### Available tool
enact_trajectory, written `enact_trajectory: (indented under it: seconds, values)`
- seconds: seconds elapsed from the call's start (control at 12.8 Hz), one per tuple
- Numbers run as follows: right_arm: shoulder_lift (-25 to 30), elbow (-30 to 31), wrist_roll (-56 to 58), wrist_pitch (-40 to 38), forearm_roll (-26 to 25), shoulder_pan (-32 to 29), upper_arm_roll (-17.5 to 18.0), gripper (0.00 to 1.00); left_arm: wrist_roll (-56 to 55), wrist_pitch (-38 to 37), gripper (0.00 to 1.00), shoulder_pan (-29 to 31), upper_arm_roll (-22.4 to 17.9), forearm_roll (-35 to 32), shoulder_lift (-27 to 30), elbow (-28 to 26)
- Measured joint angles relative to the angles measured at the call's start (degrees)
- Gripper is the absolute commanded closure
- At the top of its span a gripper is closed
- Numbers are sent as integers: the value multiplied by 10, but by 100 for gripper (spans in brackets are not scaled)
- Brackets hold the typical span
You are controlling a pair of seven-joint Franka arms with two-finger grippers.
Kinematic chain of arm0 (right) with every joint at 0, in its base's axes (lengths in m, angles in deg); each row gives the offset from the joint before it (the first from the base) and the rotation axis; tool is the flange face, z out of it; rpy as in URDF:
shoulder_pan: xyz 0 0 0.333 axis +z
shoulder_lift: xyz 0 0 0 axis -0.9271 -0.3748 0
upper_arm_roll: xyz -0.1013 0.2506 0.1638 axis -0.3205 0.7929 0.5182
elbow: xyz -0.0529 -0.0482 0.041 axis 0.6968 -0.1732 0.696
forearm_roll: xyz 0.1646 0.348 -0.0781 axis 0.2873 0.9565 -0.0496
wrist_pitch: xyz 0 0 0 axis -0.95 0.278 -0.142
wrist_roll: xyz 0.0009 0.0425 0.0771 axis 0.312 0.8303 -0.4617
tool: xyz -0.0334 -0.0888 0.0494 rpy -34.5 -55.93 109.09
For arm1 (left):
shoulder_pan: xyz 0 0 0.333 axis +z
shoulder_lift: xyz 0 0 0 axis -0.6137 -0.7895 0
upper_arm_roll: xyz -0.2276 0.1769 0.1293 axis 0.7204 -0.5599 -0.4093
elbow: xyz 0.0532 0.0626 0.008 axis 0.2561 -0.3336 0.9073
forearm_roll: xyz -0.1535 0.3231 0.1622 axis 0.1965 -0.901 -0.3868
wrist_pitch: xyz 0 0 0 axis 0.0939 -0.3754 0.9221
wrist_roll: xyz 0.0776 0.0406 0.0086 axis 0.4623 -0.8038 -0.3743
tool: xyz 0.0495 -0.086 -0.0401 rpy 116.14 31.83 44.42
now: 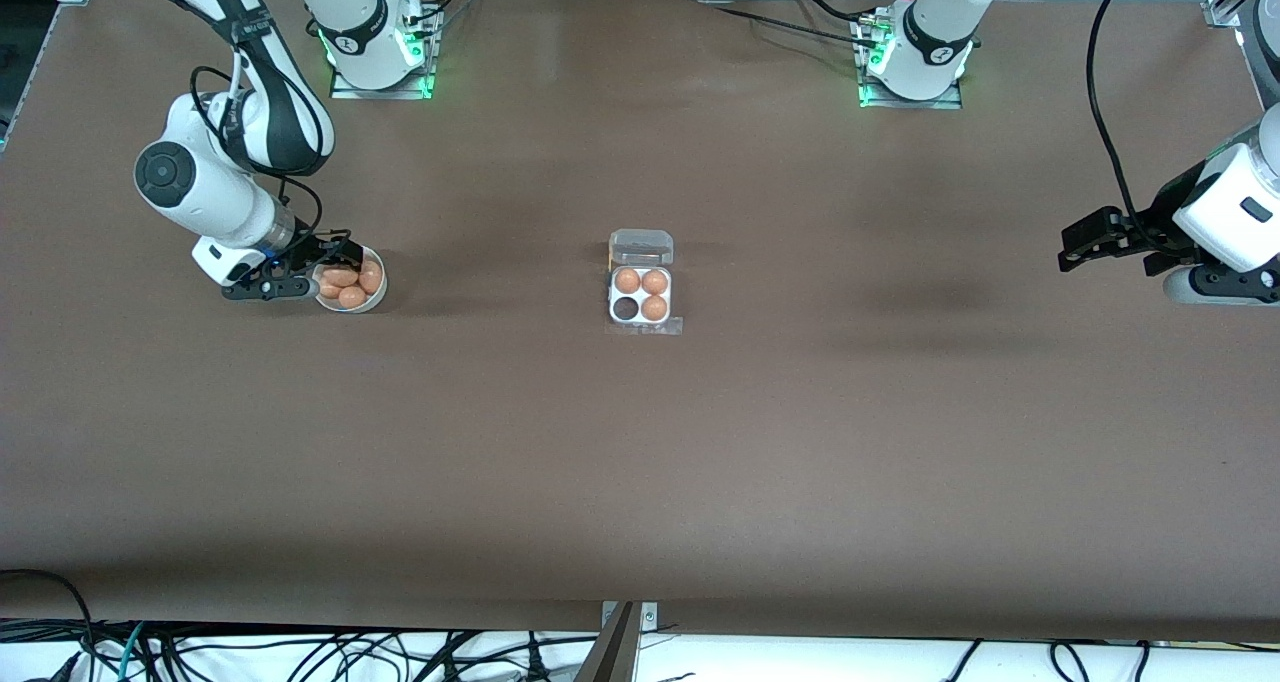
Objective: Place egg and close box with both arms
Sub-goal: 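Lower the right gripper into the bowl and grasp one brown egg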
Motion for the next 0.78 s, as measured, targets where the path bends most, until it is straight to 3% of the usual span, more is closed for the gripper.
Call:
enact_trajectory:
  seconds: [0.31, 0.39, 0.47, 0.63, 0.7, 0.78]
  values:
    - [-13, 0, 0, 16, 0, 0, 0, 1, 0, 0, 0, 0, 0, 0, -1, 0]
    - [-14, 0, 0, 16, 0, 0, 0, 7, 0, 0, 0, 0, 0, 0, -1, 0]
    - [-14, 0, 1, 17, 0, 0, 0, 22, 0, 0, 0, 0, 0, 0, -1, 0]
    - [-14, 0, 1, 18, 0, 0, 1, 88, 0, 0, 0, 0, 0, 0, -1, 0]
    - [-14, 0, 1, 18, 0, 0, 2, 100, 0, 0, 0, 0, 0, 0, -1, 0]
    - [-14, 0, 1, 18, 0, 0, 2, 100, 0, 0, 0, 0, 0, 0, -1, 0]
